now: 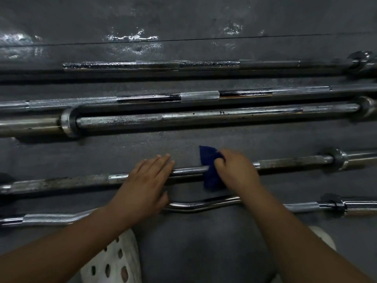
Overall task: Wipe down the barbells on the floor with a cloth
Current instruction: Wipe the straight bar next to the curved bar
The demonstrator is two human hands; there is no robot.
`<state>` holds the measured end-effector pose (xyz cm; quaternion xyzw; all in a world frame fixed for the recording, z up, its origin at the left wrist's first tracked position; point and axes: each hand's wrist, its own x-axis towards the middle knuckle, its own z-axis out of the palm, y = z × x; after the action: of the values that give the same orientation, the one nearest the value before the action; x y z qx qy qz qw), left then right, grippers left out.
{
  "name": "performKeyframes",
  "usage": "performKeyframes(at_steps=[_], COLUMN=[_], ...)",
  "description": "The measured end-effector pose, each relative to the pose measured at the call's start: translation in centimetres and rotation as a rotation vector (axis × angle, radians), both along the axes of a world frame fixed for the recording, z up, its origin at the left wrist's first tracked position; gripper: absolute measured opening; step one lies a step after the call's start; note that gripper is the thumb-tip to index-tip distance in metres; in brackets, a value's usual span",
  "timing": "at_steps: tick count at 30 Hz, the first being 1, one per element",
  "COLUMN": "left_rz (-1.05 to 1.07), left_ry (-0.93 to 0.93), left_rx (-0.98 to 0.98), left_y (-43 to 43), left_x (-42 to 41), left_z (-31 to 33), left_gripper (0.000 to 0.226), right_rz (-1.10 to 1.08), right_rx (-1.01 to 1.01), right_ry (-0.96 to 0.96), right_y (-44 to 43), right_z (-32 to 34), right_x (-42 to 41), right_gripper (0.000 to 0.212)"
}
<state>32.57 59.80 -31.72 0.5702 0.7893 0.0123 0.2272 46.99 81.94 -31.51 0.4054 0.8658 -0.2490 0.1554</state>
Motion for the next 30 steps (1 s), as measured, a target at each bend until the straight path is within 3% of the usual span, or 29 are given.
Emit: performKeyframes(at_steps=[1,3,6,8,10,12,13,14,17,18,21,24,30], left_rz=[0.004,0.006,-0.001,-0.001,0.013,0.023,0.017,0.008,-0.009,-0.004,0.012,0.006,0.012], left_ry=[0.002,0.005,-0.001,0.012,0.017,0.015,0.01,0.005,0.007,0.008,0.005,-0.007,0.017], left_rx=[0.006,0.016,0.023,0.039,0.047,0.036,0.025,0.016,0.012,0.013,0.01,0.012,0.042], left_y=[0.0,0.2,0.7,0.6,0.4,0.5,0.5,0.6,0.3,0.0,-0.5,-0.3,0.5], left_x=[0.0,0.0,0.1,-0.1,-0.5,-0.5,-0.4,-0.3,-0.2,-0.3,-0.3,0.0,-0.8], left_z=[0.0,0.1,0.3,0.3,0.3,0.3,0.2,0.2,0.1,0.1,0.0,0.1,0.5], left_gripper=[0.077,0.076,0.075,0.075,0.075,0.075,0.076,0.076,0.075,0.075,0.075,0.075,0.075], right_rz=[-0.085,-0.018,0.265,0.301,0.185,-0.181,-0.348,-0.38,-0.017,0.003,-0.286,-0.141,0.005], right_rx=[0.079,0.351,0.242,0.198,0.277,0.227,0.173,0.124,0.129,0.181,0.224,0.268,0.265], right_ry=[-0.066,-0.036,0.212,0.191,0.188,0.288,0.349,0.388,0.424,0.416,0.252,0.251,0.324], right_y=[0.5,-2.0,-7.4,-5.2,-2.6,-2.7,-3.8,-4.9,-6.0,-5.4,-5.5,-6.0,0.0], right_z=[0.2,-0.1,-0.9,-1.2,-1.6,-1.9,-1.8,-1.5,-1.6,-2.1,-2.8,-3.3,-2.4], right_x=[0.0,-0.5,-0.5,1.9,4.6,4.8,3.5,2.3,2.6,3.6,5.1,4.1,0.9], right_gripper=[0.016,0.022,0.031,0.045,0.042,0.031,0.034,0.042,0.048,0.047,0.058,0.061,0.03])
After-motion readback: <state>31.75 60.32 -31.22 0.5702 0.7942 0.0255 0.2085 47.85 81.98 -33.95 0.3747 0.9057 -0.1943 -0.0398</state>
